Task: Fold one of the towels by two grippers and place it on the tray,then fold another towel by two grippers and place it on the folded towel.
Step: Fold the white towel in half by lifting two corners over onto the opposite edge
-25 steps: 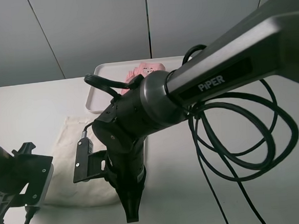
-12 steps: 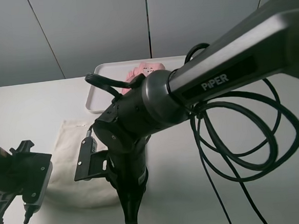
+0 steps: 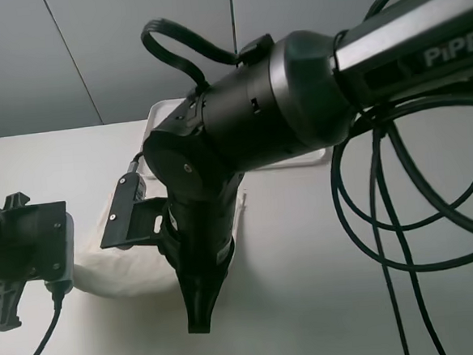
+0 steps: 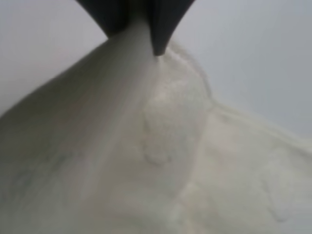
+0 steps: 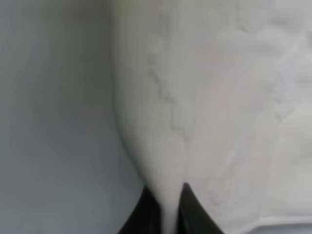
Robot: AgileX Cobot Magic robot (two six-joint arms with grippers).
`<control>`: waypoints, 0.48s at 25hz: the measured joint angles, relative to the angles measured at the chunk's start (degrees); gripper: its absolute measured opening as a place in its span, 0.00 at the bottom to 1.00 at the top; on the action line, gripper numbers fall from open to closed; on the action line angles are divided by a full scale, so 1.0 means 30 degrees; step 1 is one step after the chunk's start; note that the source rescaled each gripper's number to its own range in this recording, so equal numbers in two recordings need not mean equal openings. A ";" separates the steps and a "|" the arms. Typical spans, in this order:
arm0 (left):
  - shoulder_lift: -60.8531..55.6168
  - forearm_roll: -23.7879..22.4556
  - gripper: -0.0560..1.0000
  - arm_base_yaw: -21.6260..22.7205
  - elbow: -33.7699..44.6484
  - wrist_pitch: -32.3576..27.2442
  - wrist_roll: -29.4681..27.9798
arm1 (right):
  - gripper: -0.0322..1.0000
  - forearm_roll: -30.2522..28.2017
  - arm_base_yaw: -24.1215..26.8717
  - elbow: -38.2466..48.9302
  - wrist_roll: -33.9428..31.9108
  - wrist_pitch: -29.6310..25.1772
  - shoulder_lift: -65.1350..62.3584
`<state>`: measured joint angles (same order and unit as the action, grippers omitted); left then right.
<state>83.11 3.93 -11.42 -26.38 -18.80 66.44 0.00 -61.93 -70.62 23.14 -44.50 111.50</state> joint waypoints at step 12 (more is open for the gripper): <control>-0.0963 0.0228 0.07 0.0000 0.0000 0.4459 -0.7277 | 0.03 -0.2094 0.1687 0.0000 -0.5157 0.0634 -0.0939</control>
<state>80.22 4.61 -11.42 -26.38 -5.42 44.61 -6.28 -56.87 -70.62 7.67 -42.60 108.68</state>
